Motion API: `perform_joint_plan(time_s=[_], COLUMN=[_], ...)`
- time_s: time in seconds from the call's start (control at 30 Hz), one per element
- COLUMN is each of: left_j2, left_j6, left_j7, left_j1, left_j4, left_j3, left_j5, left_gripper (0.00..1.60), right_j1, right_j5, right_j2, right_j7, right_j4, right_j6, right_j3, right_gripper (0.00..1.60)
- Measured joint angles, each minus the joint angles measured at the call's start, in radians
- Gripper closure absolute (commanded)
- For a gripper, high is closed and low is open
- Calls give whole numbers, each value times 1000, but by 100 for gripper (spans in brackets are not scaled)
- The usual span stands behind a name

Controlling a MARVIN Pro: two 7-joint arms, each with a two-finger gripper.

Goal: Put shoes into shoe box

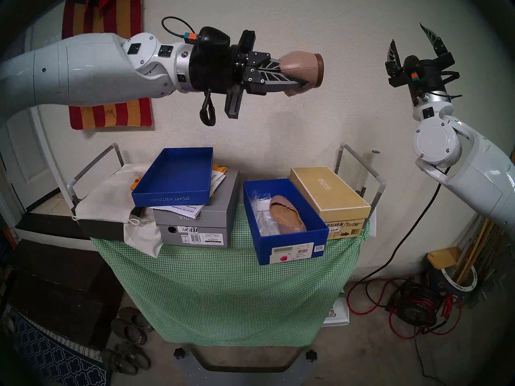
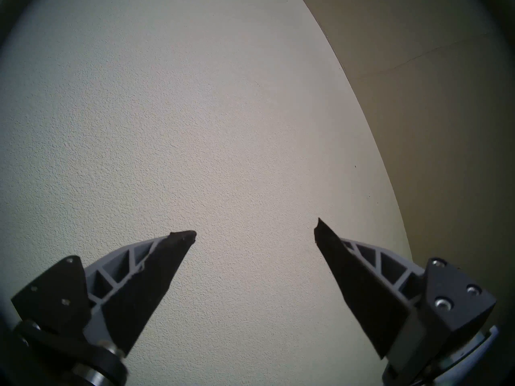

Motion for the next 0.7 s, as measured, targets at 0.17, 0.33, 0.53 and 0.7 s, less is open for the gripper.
perform_joint_plan(time_s=[0.17,0.33,0.53,0.7], left_j2=[1,14,32,38], left_j6=[65,127,183,203], left_j7=[-100,-206,-331,-377], left_j1=[12,9,-1,-6], left_j4=[-2,-30,-49,-49], left_j3=[2,16,33,31], left_j5=[-63,-82,-93,-97], left_gripper=[160,160,160,160], right_j1=[0,1,1,1], right_j5=[-5,-8,-10,-11], right_j2=[0,0,-1,-1], right_j7=[8,13,14,14], right_j4=[2,5,6,7], right_j6=[-6,-10,-15,-16], right_j3=[0,1,2,3], right_gripper=[0,0,0,0])
